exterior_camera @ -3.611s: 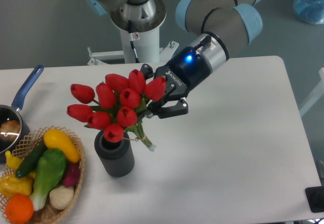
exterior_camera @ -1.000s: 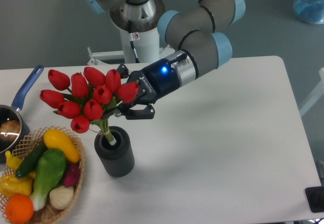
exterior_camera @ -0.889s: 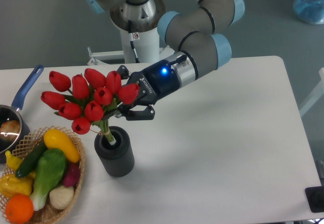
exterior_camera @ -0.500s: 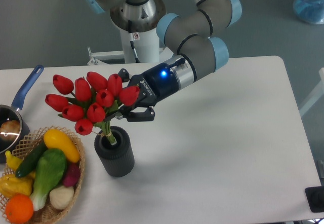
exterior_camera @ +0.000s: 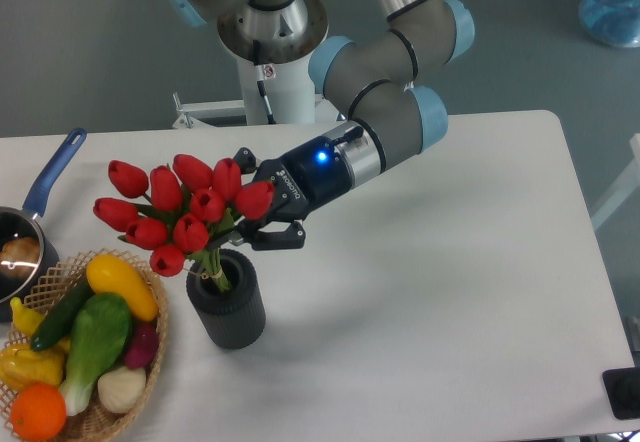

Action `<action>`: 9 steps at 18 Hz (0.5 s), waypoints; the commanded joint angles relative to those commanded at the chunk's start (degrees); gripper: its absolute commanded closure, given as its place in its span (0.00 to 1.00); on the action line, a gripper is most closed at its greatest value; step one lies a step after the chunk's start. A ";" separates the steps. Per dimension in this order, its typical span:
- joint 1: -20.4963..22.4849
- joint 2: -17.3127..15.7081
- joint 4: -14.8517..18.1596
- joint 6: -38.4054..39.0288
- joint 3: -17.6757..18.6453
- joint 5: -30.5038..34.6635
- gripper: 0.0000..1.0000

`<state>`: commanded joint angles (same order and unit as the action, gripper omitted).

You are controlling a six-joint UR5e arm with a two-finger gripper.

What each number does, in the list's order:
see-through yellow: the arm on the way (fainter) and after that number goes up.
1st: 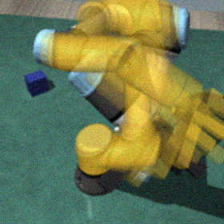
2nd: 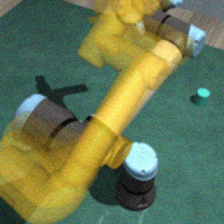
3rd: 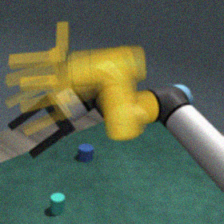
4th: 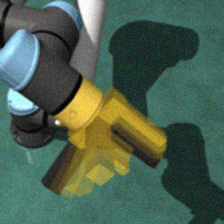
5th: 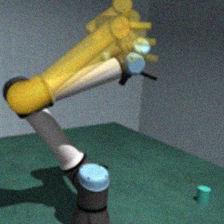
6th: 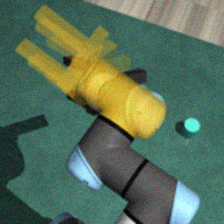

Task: Insert the flowers into the vase
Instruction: 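Lower the tulip stems down into the black vase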

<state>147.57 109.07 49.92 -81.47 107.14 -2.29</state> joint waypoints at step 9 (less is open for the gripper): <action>0.53 0.18 0.09 -2.73 2.28 0.18 0.65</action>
<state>148.10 109.25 50.01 -84.20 109.42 -2.11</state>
